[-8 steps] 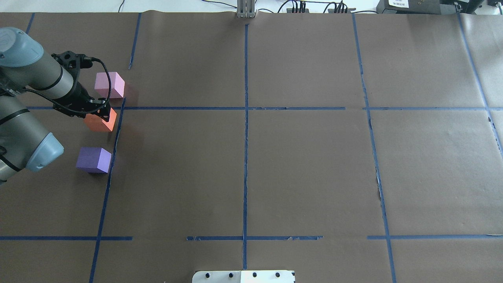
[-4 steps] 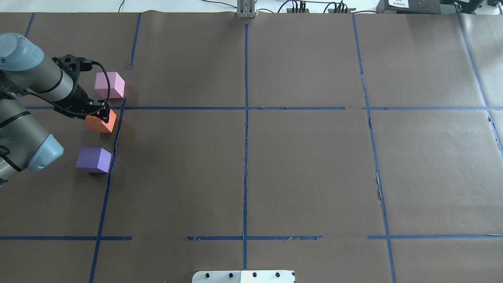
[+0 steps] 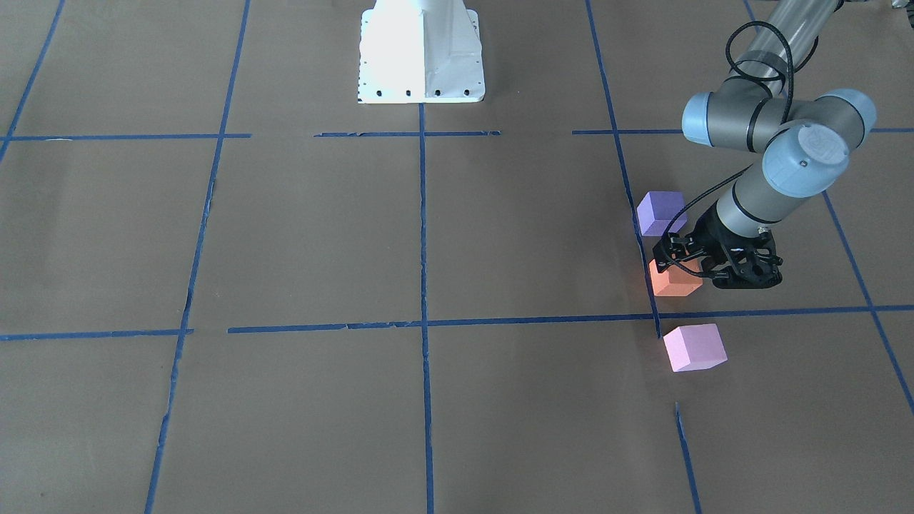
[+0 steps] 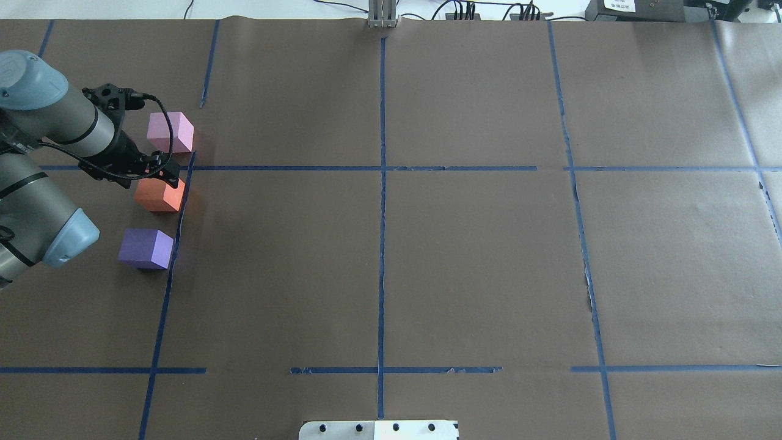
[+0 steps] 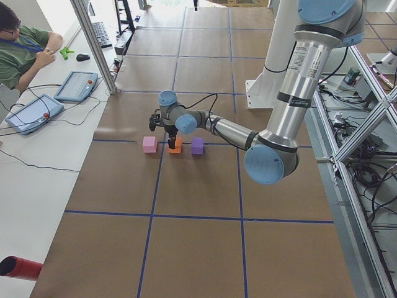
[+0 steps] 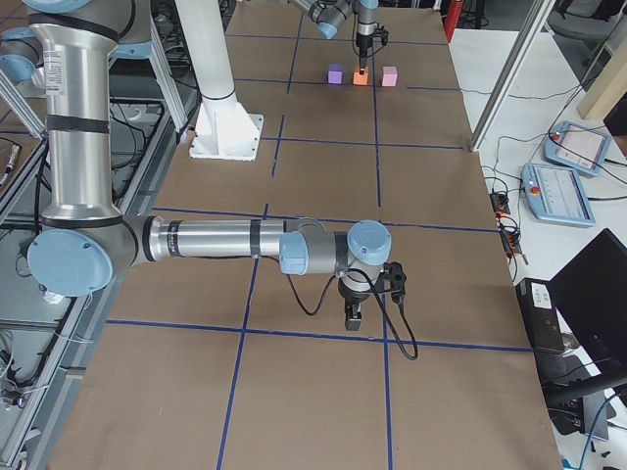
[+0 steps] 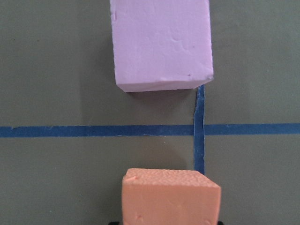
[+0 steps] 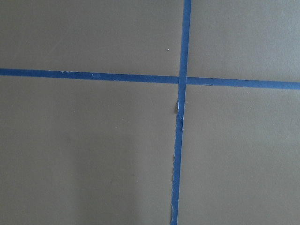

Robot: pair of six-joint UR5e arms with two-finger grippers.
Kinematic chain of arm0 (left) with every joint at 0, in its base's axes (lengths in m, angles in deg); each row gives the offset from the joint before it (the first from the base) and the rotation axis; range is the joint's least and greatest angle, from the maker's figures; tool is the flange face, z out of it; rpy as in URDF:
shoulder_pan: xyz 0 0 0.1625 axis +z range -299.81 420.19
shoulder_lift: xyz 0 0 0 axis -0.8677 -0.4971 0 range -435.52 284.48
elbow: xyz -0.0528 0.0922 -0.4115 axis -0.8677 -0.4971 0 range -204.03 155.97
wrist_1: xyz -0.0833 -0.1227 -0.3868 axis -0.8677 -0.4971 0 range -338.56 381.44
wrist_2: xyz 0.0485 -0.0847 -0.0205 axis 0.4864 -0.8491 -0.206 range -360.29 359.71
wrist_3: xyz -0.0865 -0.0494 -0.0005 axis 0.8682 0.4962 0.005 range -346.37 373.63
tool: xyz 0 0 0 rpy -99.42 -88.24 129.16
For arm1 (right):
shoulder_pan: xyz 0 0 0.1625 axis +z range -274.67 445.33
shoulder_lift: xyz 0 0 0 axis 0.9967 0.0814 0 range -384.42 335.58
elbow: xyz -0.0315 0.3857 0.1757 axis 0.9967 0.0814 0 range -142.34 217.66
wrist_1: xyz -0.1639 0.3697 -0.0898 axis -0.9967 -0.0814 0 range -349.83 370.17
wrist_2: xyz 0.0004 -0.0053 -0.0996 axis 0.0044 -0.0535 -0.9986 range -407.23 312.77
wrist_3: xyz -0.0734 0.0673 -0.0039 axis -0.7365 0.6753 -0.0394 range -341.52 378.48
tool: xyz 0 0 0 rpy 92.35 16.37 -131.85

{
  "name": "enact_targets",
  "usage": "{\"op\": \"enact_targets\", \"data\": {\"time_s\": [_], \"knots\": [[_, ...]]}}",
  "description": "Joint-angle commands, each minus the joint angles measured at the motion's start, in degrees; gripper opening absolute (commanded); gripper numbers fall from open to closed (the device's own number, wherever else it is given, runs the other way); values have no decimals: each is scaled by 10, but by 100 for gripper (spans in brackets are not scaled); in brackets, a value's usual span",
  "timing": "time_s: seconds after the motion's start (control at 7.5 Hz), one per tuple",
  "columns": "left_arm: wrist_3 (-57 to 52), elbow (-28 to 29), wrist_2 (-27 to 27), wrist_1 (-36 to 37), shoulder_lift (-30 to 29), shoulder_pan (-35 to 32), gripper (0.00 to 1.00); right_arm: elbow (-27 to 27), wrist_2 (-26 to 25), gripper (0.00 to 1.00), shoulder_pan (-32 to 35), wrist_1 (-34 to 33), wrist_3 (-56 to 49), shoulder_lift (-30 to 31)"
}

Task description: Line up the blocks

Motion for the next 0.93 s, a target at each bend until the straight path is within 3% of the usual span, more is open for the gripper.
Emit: {"op": "enact_targets", "data": {"time_s": [0.0, 0.27, 0.8], "knots": [[-1, -3, 1, 1, -4, 0, 100, 0, -1, 100, 0, 0, 0, 0], [-13, -38, 4, 11, -4, -35, 100, 0, -1, 100, 0, 0, 0, 0], [-218, -82, -3, 61, 5, -147, 100, 0, -1, 100, 0, 0, 0, -1]]}}
